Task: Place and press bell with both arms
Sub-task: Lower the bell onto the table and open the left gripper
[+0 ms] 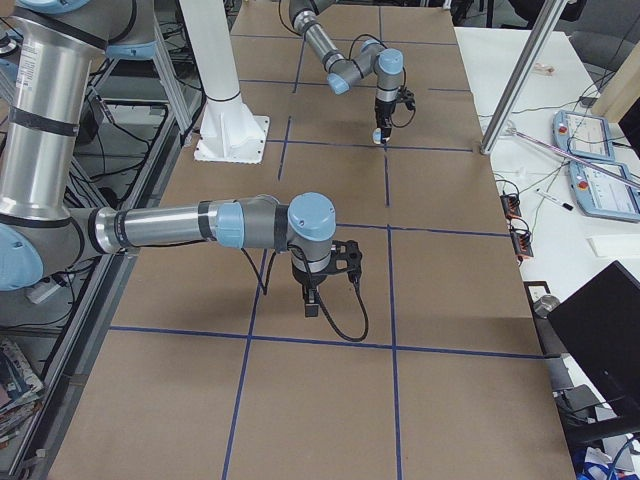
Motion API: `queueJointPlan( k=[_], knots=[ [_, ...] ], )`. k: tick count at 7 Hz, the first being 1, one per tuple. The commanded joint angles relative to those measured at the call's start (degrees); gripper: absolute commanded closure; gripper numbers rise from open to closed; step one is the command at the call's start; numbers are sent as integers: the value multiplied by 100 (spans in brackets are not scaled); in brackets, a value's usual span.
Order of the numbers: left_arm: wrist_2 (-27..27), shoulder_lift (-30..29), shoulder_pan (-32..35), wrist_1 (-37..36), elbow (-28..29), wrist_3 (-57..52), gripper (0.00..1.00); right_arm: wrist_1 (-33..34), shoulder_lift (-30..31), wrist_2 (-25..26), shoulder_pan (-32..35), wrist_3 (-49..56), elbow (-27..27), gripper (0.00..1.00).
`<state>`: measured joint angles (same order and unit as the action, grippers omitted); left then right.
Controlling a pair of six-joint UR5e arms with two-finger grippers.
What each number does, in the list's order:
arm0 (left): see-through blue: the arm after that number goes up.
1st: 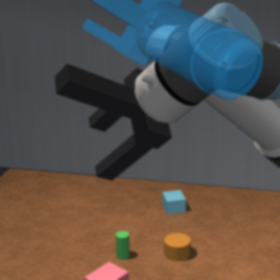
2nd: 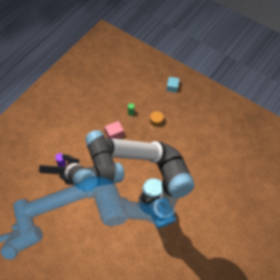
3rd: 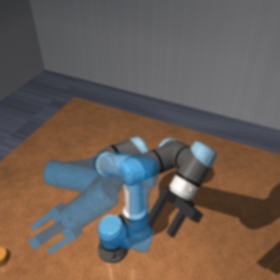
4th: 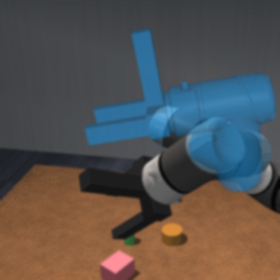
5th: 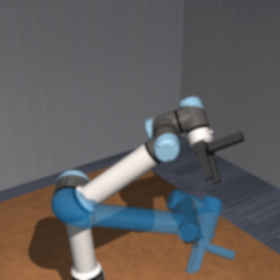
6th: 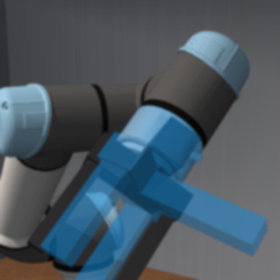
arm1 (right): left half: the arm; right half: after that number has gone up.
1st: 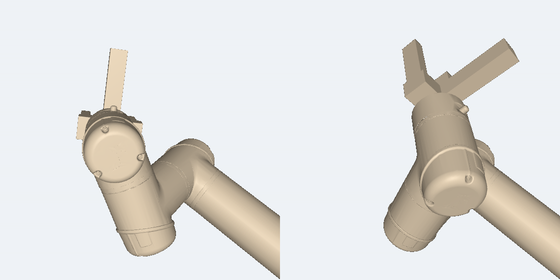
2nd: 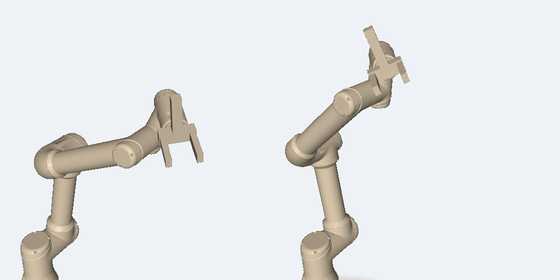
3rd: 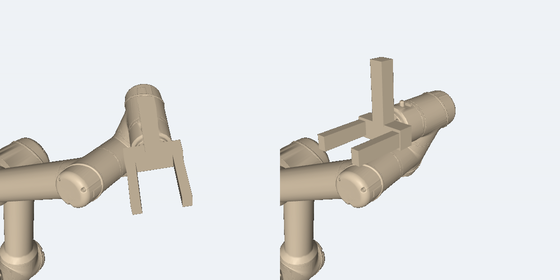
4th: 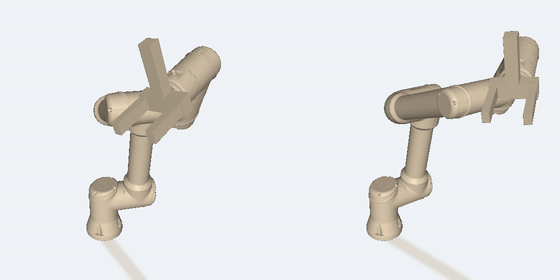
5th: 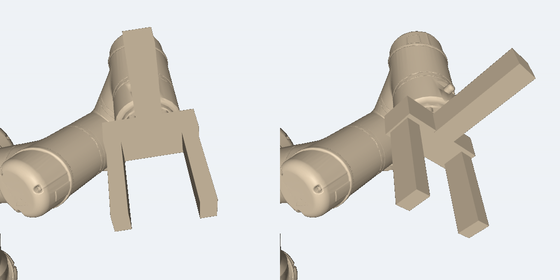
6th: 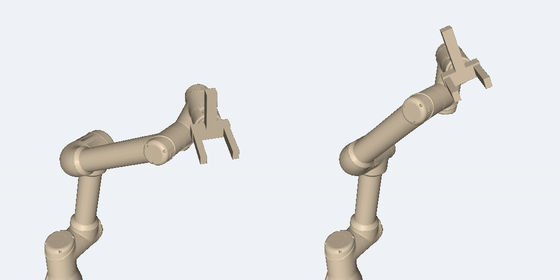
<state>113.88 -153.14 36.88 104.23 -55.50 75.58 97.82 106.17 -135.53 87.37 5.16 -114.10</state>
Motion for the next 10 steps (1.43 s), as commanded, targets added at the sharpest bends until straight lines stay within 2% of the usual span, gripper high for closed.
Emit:
queueJointPlan(
  k=[1,6,7,8,9,10],
  knots=[
    [-32,-49,-22,71,119,9,2,0,0,0,-1,2,2,0],
    [29,-102,47,-16,-12,-270,0,0,0,0,-1,2,2,0],
    [177,-76,222,-95,-83,-507,0,0,0,9,8,2,2,0],
    [544,11,519,-783,-440,-1110,0,0,0,9,-1,2,2,0],
    [548,517,566,-1486,-1392,-1733,0,0,0,18,8,11,2,0],
    [574,1340,697,-1798,-2524,-1888,0,0,0,53,8,11,2,0]
  ],
)
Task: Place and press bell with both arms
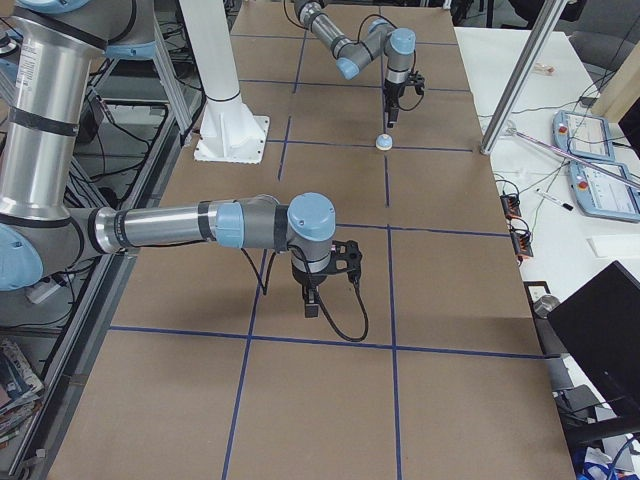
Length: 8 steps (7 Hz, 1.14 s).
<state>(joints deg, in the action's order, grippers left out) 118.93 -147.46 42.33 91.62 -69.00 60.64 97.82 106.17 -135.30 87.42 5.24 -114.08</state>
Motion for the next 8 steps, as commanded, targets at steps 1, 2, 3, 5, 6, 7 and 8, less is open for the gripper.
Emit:
queueJointPlan(
  k=[1,2,3,5,6,7,8],
  knots=[
    [77,1963,292,-609,-2439,-465,0,8,0,39,3,3,0,0],
    [86,2863,528,-593,-3304,-1022,0,9,17,91,3,12,0,0],
    [86,3550,783,-627,-3905,-1785,0,17,18,179,3,3,26,0],
    [252,4966,1755,-584,-4498,-3383,0,9,9,162,3,3,61,0],
    [740,5546,2327,-505,-4491,-3740,0,9,18,145,3,-14,70,0],
    [806,6100,2889,-418,-4439,-4858,0,9,18,127,3,-6,70,0],
    [894,6480,3713,-417,-4186,-5895,0,9,18,136,3,-5,70,0]
  ],
)
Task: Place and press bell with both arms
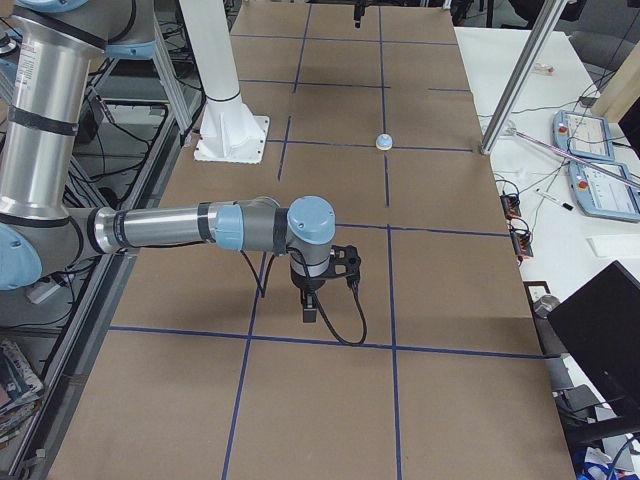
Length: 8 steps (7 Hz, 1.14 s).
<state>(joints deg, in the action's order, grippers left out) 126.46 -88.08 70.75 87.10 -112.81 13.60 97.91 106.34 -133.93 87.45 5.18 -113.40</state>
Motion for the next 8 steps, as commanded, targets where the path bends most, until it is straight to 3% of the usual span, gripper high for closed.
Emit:
queueJointPlan(
  k=[1,2,3,8],
  knots=[
    [577,737,1575,35,572,-2124,0,0,1,-1,0,-8,2,0],
    [816,922,2131,61,1054,-2638,0,0,1,-10,0,-8,2,0],
    [854,985,2371,70,1137,-2634,0,0,1,-10,0,-8,2,0],
    [713,1388,2391,53,998,-2608,0,0,1,-36,0,-17,2,0]
  ],
)
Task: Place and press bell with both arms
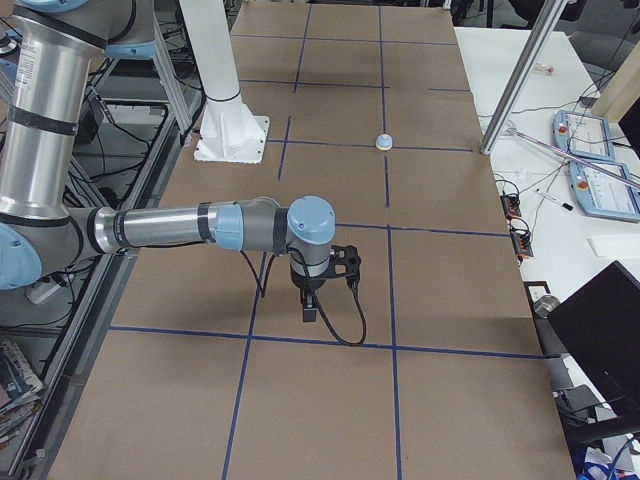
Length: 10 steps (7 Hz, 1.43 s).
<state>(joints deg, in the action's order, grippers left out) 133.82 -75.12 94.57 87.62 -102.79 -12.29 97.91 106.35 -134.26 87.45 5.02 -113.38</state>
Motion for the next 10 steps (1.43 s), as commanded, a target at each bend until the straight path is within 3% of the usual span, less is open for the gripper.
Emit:
queueJointPlan(
  k=[1,10],
  knots=[
    [-14,85,0,10,39,-19,0,0,0,-3,0,-1,0,0],
    [4,58,-9,10,-75,-28,0,0,0,-3,0,8,0,0]
  ],
)
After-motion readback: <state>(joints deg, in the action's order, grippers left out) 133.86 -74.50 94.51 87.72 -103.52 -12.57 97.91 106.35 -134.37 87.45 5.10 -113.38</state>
